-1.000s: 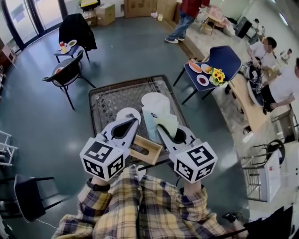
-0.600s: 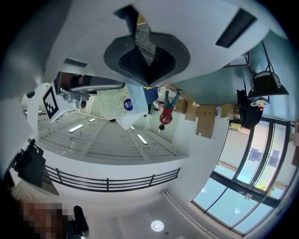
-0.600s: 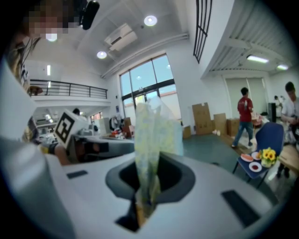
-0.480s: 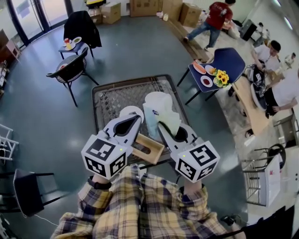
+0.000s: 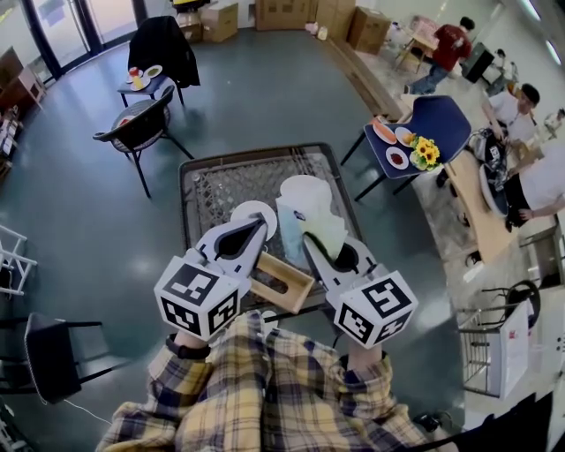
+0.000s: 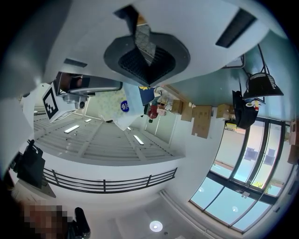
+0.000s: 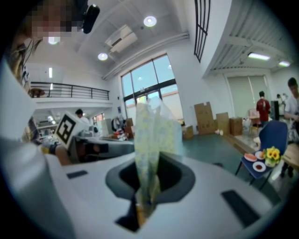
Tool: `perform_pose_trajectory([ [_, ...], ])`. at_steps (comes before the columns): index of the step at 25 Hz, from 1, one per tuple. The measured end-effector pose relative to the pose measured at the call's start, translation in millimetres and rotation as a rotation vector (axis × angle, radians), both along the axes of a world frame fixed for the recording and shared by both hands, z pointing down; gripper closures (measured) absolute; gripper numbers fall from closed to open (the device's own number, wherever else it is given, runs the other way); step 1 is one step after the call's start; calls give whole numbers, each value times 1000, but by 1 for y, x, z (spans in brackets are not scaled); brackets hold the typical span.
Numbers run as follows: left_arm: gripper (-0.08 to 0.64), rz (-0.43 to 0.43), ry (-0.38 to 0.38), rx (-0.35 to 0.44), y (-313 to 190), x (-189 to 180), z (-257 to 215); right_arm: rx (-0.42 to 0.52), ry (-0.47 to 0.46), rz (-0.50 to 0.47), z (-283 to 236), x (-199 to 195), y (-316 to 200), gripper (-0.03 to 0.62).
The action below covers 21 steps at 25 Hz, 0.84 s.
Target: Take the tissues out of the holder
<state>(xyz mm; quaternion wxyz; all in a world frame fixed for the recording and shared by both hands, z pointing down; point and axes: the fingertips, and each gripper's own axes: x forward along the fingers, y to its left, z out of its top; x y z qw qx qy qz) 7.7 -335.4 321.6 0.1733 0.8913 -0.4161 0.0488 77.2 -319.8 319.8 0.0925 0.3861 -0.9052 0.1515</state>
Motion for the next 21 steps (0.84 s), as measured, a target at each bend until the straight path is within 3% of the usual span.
perform_pose_trajectory([
  [21,545,-4,-11,4,0,-3,1,5,28,-26,3,-6,2,541],
])
